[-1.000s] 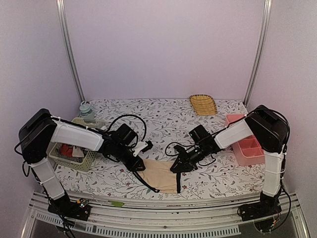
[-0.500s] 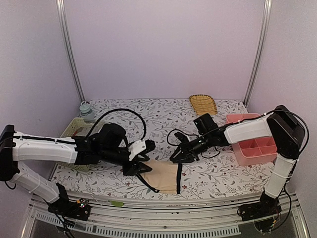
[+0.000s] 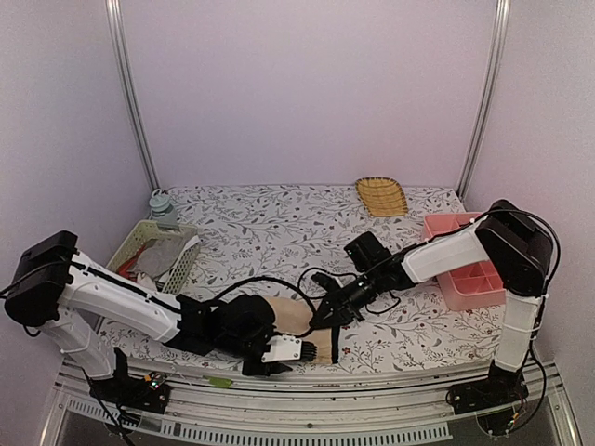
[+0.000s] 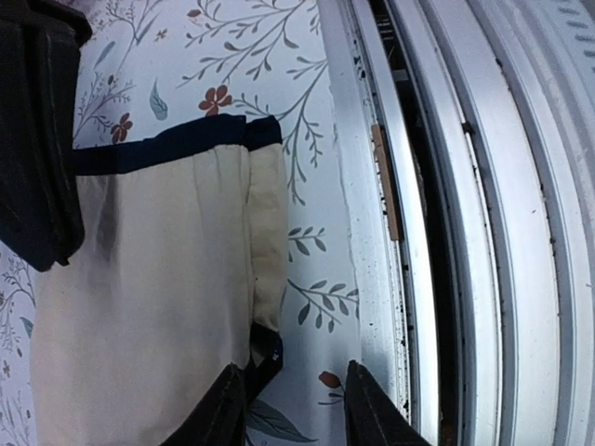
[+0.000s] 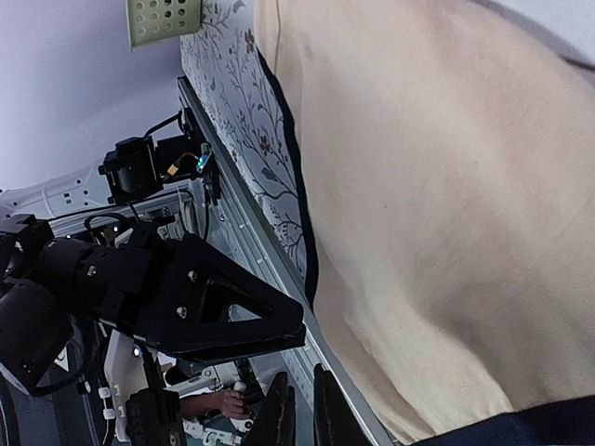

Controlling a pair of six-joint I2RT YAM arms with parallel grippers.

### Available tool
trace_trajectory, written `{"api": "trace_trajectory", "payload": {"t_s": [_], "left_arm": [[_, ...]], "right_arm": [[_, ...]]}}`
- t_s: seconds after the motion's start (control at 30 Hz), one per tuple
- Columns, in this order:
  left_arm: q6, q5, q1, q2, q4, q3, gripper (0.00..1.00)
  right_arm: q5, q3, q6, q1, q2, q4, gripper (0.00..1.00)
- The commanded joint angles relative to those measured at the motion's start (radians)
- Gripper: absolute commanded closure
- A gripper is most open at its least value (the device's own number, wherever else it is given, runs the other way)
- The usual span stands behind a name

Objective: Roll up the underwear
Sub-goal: Pick up the underwear from the corner of the board.

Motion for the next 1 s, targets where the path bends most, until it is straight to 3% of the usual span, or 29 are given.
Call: {"api": "trace_trajectory", "payload": {"t_s": [0.0, 0.53, 0.73, 0.97], "left_arm": [[0.047, -0.058, -0.037, 0.059, 0.046, 0.025, 0.63], [0.073, -0.113, -0.042, 0.111, 0.035, 0.051, 0.65], [0.082, -0.102, -0.045, 0.169, 0.033, 0.053, 0.74], [0.078, -0.078, -0.049, 0.169, -0.006, 0.058, 0.98]], "right_arm": [[-0.034, 0.037, 0.033, 0.039, 0.061, 0.054, 0.91], [-0.016, 0.039, -0.017, 0.045, 0.210, 0.025, 0.96], [-0.007, 0.030, -0.031, 0.046, 0.227, 0.021, 0.97], [-0.009, 0.027, -0.036, 0.048, 0.216, 0.009, 0.97]]}}
